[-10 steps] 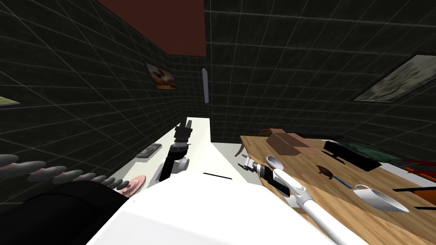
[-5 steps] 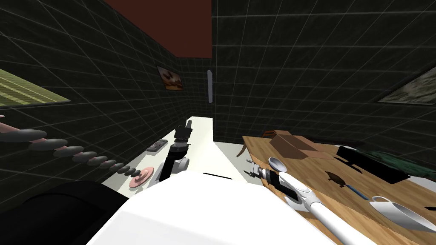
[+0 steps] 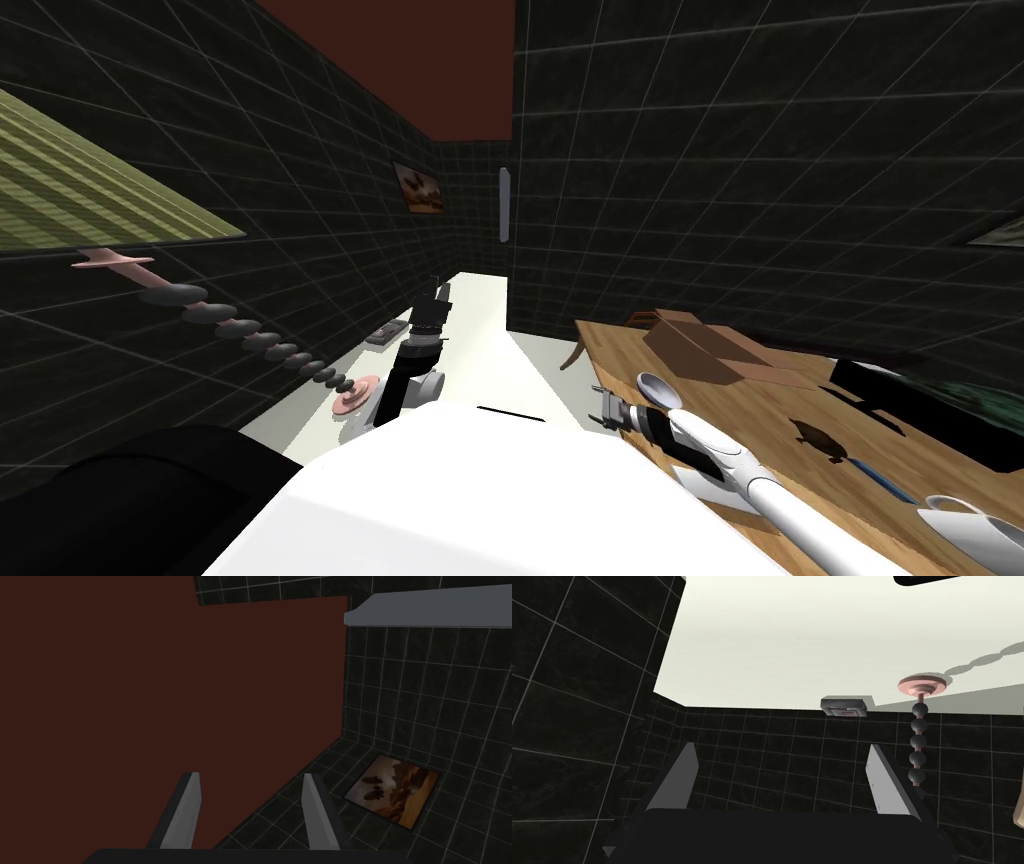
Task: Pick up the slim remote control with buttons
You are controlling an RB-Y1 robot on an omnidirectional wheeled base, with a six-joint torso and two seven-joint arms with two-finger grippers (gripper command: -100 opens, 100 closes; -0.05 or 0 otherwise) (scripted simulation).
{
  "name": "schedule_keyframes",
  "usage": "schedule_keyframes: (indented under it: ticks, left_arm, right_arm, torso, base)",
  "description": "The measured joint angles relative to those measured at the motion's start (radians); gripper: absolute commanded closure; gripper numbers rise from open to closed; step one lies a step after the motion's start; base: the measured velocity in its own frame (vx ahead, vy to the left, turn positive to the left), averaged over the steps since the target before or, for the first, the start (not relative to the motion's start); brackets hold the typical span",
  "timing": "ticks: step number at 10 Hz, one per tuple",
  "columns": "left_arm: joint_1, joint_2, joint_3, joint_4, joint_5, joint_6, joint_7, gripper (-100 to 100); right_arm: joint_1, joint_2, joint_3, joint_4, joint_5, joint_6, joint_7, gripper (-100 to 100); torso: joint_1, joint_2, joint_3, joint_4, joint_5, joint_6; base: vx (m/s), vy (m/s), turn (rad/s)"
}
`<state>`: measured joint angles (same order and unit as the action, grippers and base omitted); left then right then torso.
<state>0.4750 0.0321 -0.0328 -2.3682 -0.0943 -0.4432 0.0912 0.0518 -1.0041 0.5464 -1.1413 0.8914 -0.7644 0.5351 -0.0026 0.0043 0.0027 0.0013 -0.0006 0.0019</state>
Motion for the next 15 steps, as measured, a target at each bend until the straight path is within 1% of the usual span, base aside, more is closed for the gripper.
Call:
schedule_keyframes:
  ticks: [1,2,3,4,5,6,7,8,9,10,11,12,13,14,15]
  left_arm:
    - [0.000,0.000,0.000,0.000,0.000,0.000,0.000,0]
    - [0.000,0.000,0.000,0.000,0.000,0.000,0.000,0]
    - [0.000,0.000,0.000,0.000,0.000,0.000,0.000,0]
    - [0.000,0.000,0.000,0.000,0.000,0.000,0.000,0]
    - [0.000,0.000,0.000,0.000,0.000,0.000,0.000,0]
    - [0.000,0.000,0.000,0.000,0.000,0.000,0.000,0]
    - [0.000,0.000,0.000,0.000,0.000,0.000,0.000,0]
    - [0.000,0.000,0.000,0.000,0.000,0.000,0.000,0]
    - [0.000,0.000,0.000,0.000,0.000,0.000,0.000,0]
    - [0.000,0.000,0.000,0.000,0.000,0.000,0.000,0]
    - [0.000,0.000,0.000,0.000,0.000,0.000,0.000,0]
    - [0.000,0.000,0.000,0.000,0.000,0.000,0.000,0]
    - [0.000,0.000,0.000,0.000,0.000,0.000,0.000,0]
    - [0.000,0.000,0.000,0.000,0.000,0.000,0.000,0]
    - [0.000,0.000,0.000,0.000,0.000,0.000,0.000,0]
  right_arm:
    - [0.000,-0.003,0.000,0.032,0.000,-0.010,0.011,-100]
    - [-0.009,-0.021,0.015,0.057,0.019,-0.010,0.019,-100]
    - [-0.015,-0.020,0.021,0.100,0.027,-0.016,0.038,-100]
    - [-0.034,-0.026,0.039,0.151,0.048,-0.022,0.057,-100]
    - [-0.033,-0.045,0.040,0.185,0.052,-0.032,0.069,-100]
    - [-0.048,-0.055,0.055,0.237,0.069,-0.039,0.085,-100]
    - [-0.060,-0.084,0.069,0.284,0.086,-0.053,0.104,-100]
    - [-0.066,-0.104,0.075,0.318,0.094,-0.063,0.112,-100]
    - [-0.037,-0.136,0.083,0.306,0.103,-0.047,0.111,-100]
    - [-0.043,-0.134,0.091,0.328,0.112,-0.041,0.121,-100]
    - [-0.057,-0.123,0.096,0.360,0.118,-0.044,0.128,-100]
    - [-0.069,-0.121,0.107,0.400,0.130,-0.049,0.143,-100]
    - [-0.066,-0.130,0.113,0.412,0.136,-0.046,0.147,-100]
    - [-0.096,-0.118,0.124,0.486,0.148,-0.063,0.172,-100]
    - [-0.103,-0.123,0.139,0.536,0.163,-0.070,0.188,-100]
  torso:
    - [0.000,-0.002,-0.001,0.000,0.000,0.001]
    - [0.000,-0.001,-0.001,0.000,0.000,-0.001]
    - [-0.001,0.000,0.000,0.000,0.000,0.000]
    - [-0.001,0.000,0.000,0.000,0.000,0.000]
    - [-0.001,0.000,0.000,0.000,0.000,0.001]
    - [-0.001,0.001,0.001,0.000,0.000,0.000]
    - [-0.001,0.002,0.001,0.001,0.000,0.000]
    - [-0.001,0.001,0.001,0.000,0.000,0.001]
    - [-0.002,0.001,0.001,0.000,0.000,0.000]
    - [-0.002,-0.001,0.000,0.000,-0.001,0.000]
    - [-0.001,-0.003,-0.001,0.000,0.000,0.001]
    - [-0.001,-0.002,-0.001,0.000,0.000,0.000]
    - [-0.002,-0.002,-0.001,0.000,0.000,0.000]
    - [-0.002,-0.002,-0.001,0.000,-0.001,0.000]
    - [-0.004,0.000,0.000,0.000,-0.001,0.000]
  base:
    - [-0.064,-0.008,0.232]
    - [-0.067,-0.017,0.134]
    - [-0.073,-0.015,0.162]
    - [-0.078,-0.007,0.105]
    - [-0.095,-0.009,0.192]
    - [-0.114,-0.018,0.304]
    - [-0.084,-0.018,0.104]
    - [-0.071,-0.022,0.152]
    - [-0.056,-0.025,0.089]
    - [-0.023,-0.010,-0.004]
    - [-0.040,-0.014,0.130]
    - [-0.046,-0.019,0.112]
    - [-0.059,-0.030,0.151]
    - [-0.090,-0.061,0.211]
    - [-0.101,-0.092,0.176]
